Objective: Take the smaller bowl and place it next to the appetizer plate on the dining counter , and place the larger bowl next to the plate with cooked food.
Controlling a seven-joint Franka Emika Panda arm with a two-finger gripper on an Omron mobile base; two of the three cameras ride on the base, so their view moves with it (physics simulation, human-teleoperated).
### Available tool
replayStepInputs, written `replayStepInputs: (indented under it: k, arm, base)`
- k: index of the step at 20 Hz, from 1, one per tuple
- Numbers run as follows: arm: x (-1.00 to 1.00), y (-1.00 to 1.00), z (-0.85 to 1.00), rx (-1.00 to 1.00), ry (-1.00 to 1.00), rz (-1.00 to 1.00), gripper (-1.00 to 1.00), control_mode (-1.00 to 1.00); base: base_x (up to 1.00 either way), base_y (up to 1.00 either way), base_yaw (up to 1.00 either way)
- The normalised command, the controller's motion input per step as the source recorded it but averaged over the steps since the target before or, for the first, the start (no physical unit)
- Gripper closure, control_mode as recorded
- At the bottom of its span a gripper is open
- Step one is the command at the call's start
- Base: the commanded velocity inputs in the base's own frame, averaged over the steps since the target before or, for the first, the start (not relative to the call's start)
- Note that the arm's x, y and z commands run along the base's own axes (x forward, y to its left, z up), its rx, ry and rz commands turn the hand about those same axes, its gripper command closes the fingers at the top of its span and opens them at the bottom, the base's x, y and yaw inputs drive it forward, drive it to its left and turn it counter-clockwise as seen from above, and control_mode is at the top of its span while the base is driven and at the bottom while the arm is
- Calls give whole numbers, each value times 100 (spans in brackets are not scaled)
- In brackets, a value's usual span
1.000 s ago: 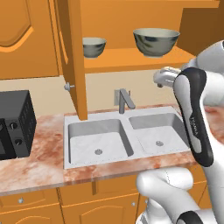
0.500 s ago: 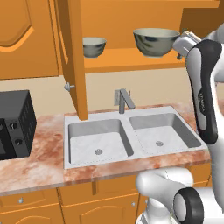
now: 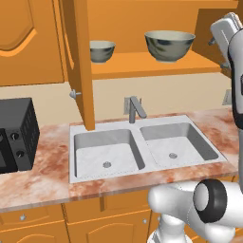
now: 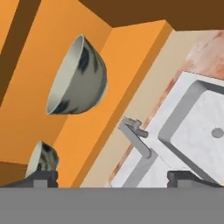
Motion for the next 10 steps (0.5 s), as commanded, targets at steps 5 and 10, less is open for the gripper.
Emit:
replayStepInputs:
  k: [5, 10]
  arm:
    - [74, -9, 2, 15, 0, 0, -100, -100]
    - [76, -1, -5, 2, 0, 0, -100, -100]
  base:
    - [0, 0, 0]
    - [0, 0, 0]
